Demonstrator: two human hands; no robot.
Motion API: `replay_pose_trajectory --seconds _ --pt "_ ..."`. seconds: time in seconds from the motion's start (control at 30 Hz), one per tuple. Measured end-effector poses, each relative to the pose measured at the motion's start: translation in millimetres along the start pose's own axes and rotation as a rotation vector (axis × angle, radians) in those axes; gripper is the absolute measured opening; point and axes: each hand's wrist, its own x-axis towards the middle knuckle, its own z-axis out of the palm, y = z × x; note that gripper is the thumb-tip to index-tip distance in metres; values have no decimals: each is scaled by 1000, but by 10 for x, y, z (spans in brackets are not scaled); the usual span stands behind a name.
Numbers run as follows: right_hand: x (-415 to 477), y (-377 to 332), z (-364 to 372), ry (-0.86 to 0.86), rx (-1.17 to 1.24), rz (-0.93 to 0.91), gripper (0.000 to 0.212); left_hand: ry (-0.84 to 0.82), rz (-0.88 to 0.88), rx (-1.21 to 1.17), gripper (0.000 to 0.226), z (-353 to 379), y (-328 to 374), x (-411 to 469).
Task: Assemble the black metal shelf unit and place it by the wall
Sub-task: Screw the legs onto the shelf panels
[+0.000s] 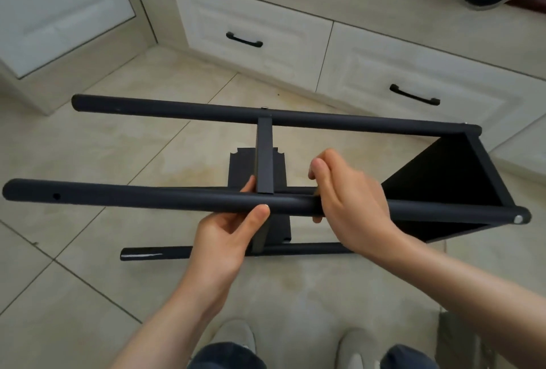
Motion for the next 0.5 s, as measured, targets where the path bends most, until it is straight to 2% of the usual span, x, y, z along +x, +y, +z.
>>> replay_pose_trajectory --seconds 0.33,0.5 --pt "-238 -32 49 -16 8 25 37 114 -76 -3 28 7 27 -293" --pt "-394 -89 13 -58 0 32 40 145 -164 -9 52 -35 42 -489"
